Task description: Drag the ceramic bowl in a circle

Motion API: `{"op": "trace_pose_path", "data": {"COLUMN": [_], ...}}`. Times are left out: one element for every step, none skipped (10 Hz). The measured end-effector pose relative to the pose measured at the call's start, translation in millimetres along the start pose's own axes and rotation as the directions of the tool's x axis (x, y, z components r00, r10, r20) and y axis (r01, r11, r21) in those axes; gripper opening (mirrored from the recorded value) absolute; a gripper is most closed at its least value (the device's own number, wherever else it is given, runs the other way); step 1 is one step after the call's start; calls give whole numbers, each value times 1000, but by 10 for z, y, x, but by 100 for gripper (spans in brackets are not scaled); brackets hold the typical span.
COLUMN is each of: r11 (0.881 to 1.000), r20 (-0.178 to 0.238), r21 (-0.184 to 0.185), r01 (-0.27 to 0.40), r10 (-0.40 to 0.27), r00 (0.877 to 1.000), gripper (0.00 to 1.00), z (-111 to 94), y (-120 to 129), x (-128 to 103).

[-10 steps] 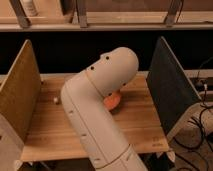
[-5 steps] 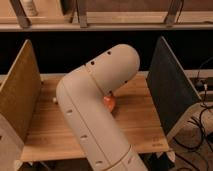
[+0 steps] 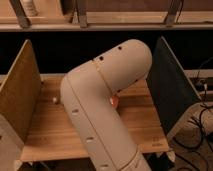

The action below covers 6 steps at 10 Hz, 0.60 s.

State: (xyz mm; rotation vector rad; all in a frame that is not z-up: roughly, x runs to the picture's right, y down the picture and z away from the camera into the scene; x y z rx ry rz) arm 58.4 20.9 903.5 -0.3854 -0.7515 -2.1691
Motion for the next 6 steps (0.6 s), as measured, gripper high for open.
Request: {"op": "trace_pose_path", "data": {"r11": [1000, 1000, 999, 999, 997, 997], "r20": [-6, -11, -12, -9, -2, -1], "r21": [7, 18, 35, 48, 69, 72], "r01": [3, 8, 16, 20, 23, 22], "r10": [-3, -8, -15, -20, -22, -22], "r00": [1000, 1000, 1000, 1000, 1000, 1000], "gripper": [72, 78, 80, 80, 80, 80], "z": [-11, -16, -4, 15, 71, 74], "y": [-21, -52, -104, -140, -197, -205], "x": [-2, -5, -21, -38, -62, -62]}}
